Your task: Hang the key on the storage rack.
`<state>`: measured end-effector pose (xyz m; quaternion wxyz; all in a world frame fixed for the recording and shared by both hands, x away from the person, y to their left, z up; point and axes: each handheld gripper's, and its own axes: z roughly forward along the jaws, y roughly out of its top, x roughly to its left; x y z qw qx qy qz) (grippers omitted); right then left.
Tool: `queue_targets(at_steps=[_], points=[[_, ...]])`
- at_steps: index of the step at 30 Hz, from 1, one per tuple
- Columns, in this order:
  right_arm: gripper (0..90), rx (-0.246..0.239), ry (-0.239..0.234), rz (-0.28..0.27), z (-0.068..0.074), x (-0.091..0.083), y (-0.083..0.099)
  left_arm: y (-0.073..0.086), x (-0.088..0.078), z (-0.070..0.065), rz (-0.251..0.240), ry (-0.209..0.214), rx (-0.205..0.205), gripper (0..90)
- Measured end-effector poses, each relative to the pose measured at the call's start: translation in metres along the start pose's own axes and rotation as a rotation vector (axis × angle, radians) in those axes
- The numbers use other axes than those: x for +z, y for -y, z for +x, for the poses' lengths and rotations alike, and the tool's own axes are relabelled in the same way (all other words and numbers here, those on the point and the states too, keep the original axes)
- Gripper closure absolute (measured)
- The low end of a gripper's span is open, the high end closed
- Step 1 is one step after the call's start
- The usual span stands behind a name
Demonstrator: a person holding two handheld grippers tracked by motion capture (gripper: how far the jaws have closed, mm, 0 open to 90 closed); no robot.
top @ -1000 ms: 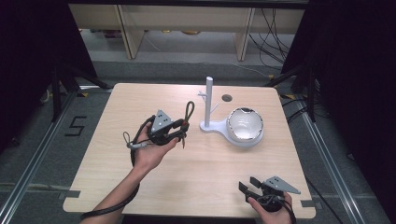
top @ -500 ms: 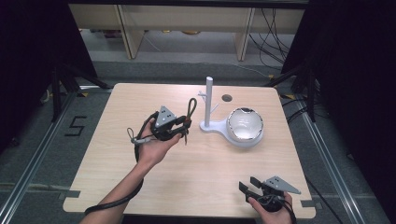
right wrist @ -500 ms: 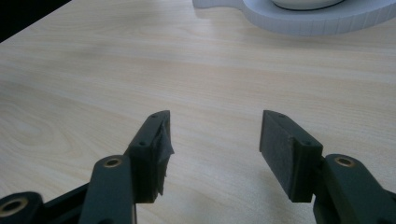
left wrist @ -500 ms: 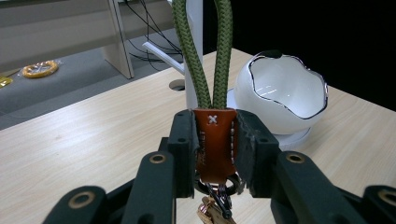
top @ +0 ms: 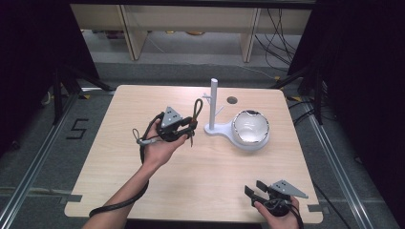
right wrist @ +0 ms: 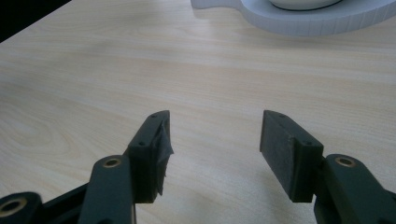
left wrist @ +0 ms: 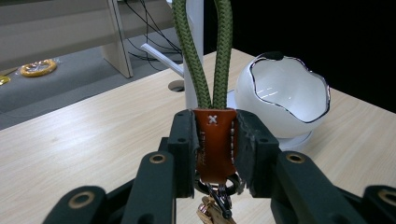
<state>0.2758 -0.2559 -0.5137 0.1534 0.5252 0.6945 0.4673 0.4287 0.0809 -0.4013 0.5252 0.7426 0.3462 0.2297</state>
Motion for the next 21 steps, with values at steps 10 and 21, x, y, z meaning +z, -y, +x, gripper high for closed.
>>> queue_targets(at_steps=[10,21], points=[[43.6,-0.039,-0.007,-0.016,-0.002,0.002,0.000,-0.008,0.007,0.002,0.003,-0.007,0.007,68.5],[43.5,0.009,0.007,0.012,0.001,-0.001,-0.001,-0.011,0.016,0.003,0.010,-0.012,0.000,68.5]])
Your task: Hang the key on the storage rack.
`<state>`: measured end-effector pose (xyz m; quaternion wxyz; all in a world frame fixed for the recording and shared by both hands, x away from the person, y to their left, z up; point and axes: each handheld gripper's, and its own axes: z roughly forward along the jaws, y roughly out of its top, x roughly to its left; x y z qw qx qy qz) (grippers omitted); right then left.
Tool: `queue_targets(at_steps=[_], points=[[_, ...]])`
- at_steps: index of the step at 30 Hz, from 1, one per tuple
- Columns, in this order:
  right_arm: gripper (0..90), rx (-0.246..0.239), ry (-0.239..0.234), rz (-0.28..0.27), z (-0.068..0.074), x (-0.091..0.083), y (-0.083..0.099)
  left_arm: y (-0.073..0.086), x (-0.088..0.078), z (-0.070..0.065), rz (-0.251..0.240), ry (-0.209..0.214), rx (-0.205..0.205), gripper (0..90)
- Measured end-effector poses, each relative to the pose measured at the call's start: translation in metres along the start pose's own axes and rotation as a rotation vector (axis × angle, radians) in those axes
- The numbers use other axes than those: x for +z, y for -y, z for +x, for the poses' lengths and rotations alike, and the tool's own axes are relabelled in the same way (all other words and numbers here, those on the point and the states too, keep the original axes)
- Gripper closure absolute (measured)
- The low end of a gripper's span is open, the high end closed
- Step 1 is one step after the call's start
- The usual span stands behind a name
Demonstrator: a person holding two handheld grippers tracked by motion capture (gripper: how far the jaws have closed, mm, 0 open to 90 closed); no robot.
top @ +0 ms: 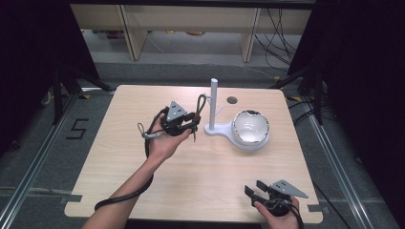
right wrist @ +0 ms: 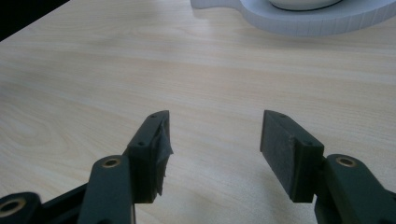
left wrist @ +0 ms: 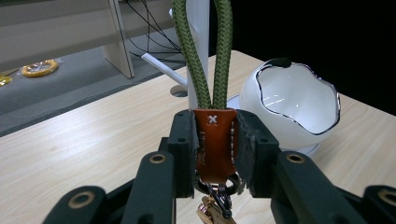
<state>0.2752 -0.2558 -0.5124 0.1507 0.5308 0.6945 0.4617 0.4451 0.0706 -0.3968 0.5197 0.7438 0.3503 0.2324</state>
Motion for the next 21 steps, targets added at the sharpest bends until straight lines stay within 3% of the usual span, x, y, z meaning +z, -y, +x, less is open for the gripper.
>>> queue_targets(at_steps=[20,21], points=[[43.3,0.003,-0.029,-0.022,-0.0001,0.0027,0.0007,-0.0035,0.0099,0.0027,0.011,-0.011,-0.010,68.5],[43.3,-0.038,-0.032,-0.029,-0.0039,0.0035,0.0002,-0.0036,0.0099,0.0029,0.011,-0.012,-0.010,68.5]])
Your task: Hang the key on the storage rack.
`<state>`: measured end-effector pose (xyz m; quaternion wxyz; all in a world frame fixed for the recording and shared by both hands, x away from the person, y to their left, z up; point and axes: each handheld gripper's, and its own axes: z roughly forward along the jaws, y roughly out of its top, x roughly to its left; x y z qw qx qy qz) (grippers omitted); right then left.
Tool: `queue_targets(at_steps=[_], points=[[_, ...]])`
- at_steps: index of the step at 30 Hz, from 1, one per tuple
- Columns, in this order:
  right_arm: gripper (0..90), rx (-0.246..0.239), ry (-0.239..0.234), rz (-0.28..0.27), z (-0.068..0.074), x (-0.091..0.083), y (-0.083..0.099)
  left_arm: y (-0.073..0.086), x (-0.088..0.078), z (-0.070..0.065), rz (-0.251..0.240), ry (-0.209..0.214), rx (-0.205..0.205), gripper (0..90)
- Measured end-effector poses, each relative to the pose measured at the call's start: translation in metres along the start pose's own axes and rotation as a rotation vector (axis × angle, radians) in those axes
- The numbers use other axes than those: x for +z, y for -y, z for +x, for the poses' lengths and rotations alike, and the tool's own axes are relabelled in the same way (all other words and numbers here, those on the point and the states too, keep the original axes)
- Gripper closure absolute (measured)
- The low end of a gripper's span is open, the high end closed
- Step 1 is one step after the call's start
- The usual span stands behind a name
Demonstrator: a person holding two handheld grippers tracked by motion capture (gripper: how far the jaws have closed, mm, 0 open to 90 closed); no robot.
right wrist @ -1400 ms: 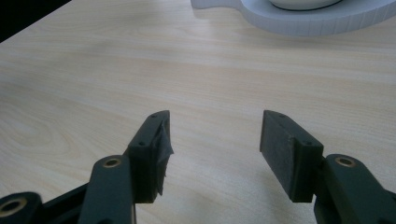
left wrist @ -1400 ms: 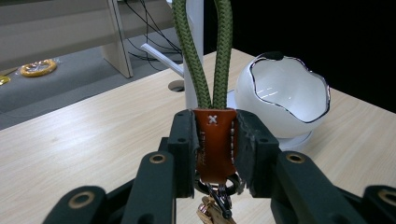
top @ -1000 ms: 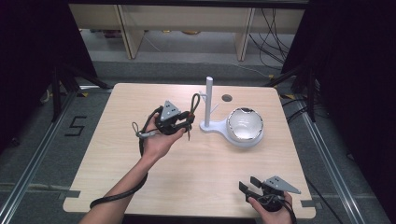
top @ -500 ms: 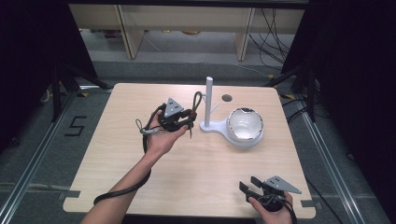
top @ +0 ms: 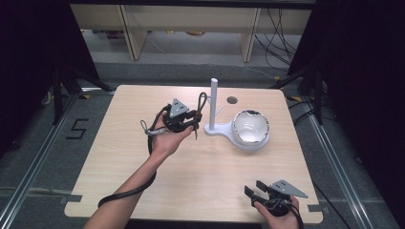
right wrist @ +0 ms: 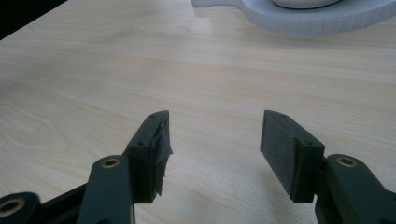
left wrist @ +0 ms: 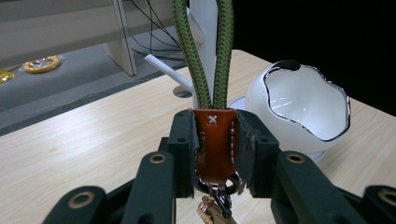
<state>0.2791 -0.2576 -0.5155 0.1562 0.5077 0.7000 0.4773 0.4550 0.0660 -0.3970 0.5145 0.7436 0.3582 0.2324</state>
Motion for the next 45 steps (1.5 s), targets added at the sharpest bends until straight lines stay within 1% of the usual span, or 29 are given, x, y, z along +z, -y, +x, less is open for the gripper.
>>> queue_targets(at_steps=[2,3,4,5,7,9,11,13,16,17,18,19,20,21,23,24,28,29,30,31,32,35,36,37,41,43,44,45], points=[[43.3,-0.002,0.002,-0.001,0.000,0.000,0.000,0.000,0.000,0.000,0.000,0.000,-0.004,68.4],[43.3,0.028,0.016,0.018,0.003,-0.002,0.000,0.000,0.000,0.000,0.000,0.000,-0.004,68.5],[43.3,0.028,0.016,0.018,0.003,-0.002,0.000,0.000,0.000,0.000,0.001,0.000,-0.004,68.5],[43.3,0.006,-0.001,0.000,0.001,0.000,0.000,0.000,0.001,0.001,-0.001,0.000,-0.007,68.5],[43.3,-0.001,-0.002,-0.001,0.000,0.000,0.000,0.000,0.001,0.001,-0.001,-0.003,-0.011,68.5],[43.2,0.002,0.000,0.000,0.001,0.000,0.000,0.000,0.000,0.002,-0.003,-0.005,-0.013,68.4],[43.2,-0.002,0.000,0.001,0.000,0.000,0.000,0.000,0.003,0.001,0.011,-0.004,-0.007,68.4],[43.2,-0.006,0.005,0.003,0.000,0.001,0.000,0.000,0.003,0.001,0.010,-0.006,-0.010,68.4],[43.1,0.008,-0.004,0.004,0.001,0.000,0.000,0.000,0.005,0.003,0.015,-0.006,-0.013,68.4],[43.1,-0.001,0.021,0.027,0.000,-0.003,-0.001,0.002,0.007,0.003,0.020,-0.008,-0.019,68.4],[43.1,-0.002,0.019,0.027,0.000,-0.003,-0.001,0.002,0.007,0.003,0.024,-0.008,-0.019,68.4],[43.1,0.007,0.007,0.014,0.000,-0.001,0.000,0.003,0.008,0.003,0.026,-0.008,-0.020,68.3],[43.1,0.007,0.007,0.014,0.000,-0.001,0.000,0.003,0.008,0.003,0.026,-0.008,-0.020,68.3],[43.1,0.026,0.008,0.013,0.001,-0.002,0.000,0.003,0.010,0.003,0.031,-0.008,-0.021,68.3],[43.1,0.021,0.009,0.018,0.001,-0.002,0.000,0.003,0.011,0.003,0.030,-0.007,-0.024,68.3],[43.1,0.019,0.025,0.035,0.001,-0.003,-0.001,0.003,0.012,0.003,0.034,-0.008,-0.026,68.3],[43.0,0.024,0.023,0.032,0.002,-0.003,0.000,0.004,0.015,0.003,0.042,-0.008,-0.027,68.3],[43.0,0.042,0.010,0.019,0.003,-0.002,0.000,0.004,0.016,0.003,0.043,-0.007,-0.028,68.3],[43.0,0.057,0.018,0.037,0.004,-0.004,0.000,0.005,0.017,0.003,0.044,-0.009,-0.027,68.3],[43.0,0.020,0.016,0.023,0.001,-0.002,0.000,0.005,0.018,0.003,0.048,-0.008,-0.025,68.3],[43.0,0.041,0.005,0.018,0.002,-0.002,0.000,0.005,0.018,0.002,0.047,-0.009,-0.030,68.3],[43.0,0.048,0.011,0.026,0.003,-0.004,0.000,0.005,0.021,0.001,0.049,-0.007,-0.032,68.2],[43.0,0.046,0.010,0.024,0.003,-0.003,0.000,0.004,0.022,0.001,0.054,-0.008,-0.024,68.2],[43.0,0.047,0.009,0.024,0.003,-0.003,0.000,0.004,0.023,0.001,0.055,-0.006,-0.030,68.2],[43.0,0.041,0.013,0.027,0.003,-0.003,0.000,0.005,0.028,0.000,0.066,-0.004,-0.025,68.1],[43.0,0.029,0.007,0.015,0.001,-0.002,0.000,0.005,0.030,-0.001,0.069,-0.005,-0.031,68.1],[43.0,0.050,0.004,0.016,0.003,-0.002,0.000,0.004,0.031,-0.002,0.071,-0.005,-0.032,68.1],[43.0,0.041,0.001,0.014,0.002,-0.002,0.000,0.004,0.032,-0.001,0.071,-0.001,-0.026,68.1]])
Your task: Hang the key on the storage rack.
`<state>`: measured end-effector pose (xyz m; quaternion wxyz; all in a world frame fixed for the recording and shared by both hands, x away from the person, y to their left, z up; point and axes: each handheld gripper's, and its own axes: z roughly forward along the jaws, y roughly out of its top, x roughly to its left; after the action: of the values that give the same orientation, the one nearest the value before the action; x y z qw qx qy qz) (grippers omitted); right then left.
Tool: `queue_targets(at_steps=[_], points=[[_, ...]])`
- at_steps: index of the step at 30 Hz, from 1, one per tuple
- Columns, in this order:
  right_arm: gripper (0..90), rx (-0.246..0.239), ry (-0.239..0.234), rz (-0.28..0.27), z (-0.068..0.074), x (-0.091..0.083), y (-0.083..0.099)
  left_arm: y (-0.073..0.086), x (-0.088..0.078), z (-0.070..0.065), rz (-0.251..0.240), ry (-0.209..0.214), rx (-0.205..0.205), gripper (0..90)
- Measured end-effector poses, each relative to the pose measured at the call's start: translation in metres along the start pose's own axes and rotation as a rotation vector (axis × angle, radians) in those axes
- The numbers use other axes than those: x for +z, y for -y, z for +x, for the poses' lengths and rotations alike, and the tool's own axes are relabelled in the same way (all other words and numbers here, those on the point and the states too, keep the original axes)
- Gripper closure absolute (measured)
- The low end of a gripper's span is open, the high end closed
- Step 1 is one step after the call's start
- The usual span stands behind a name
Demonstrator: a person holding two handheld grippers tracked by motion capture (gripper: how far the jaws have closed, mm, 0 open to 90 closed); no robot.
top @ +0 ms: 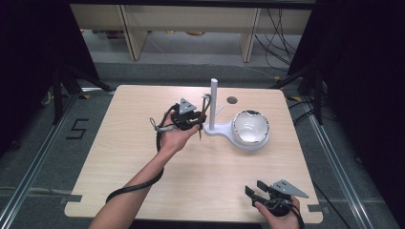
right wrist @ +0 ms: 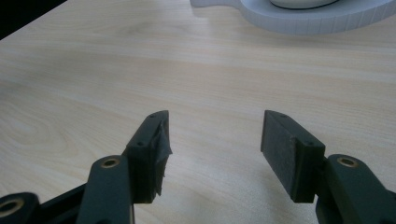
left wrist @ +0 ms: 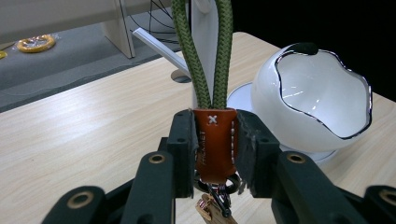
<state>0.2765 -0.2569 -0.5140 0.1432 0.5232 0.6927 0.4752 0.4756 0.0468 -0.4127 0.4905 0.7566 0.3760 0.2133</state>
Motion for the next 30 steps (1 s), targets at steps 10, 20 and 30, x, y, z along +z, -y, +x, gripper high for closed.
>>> queue_targets(at_steps=[10,20,30], points=[[43.0,-0.034,0.016,-0.013,-0.003,0.001,0.000,0.000,0.008,-0.003,0.014,-0.007,-0.008,67.9],[43.0,-0.038,0.006,-0.013,-0.003,0.001,0.000,0.000,0.014,-0.004,0.019,-0.005,-0.017,67.3],[42.8,-0.066,0.024,-0.006,-0.005,0.000,0.000,0.001,0.016,-0.008,0.041,-0.012,0.044,60.3]])
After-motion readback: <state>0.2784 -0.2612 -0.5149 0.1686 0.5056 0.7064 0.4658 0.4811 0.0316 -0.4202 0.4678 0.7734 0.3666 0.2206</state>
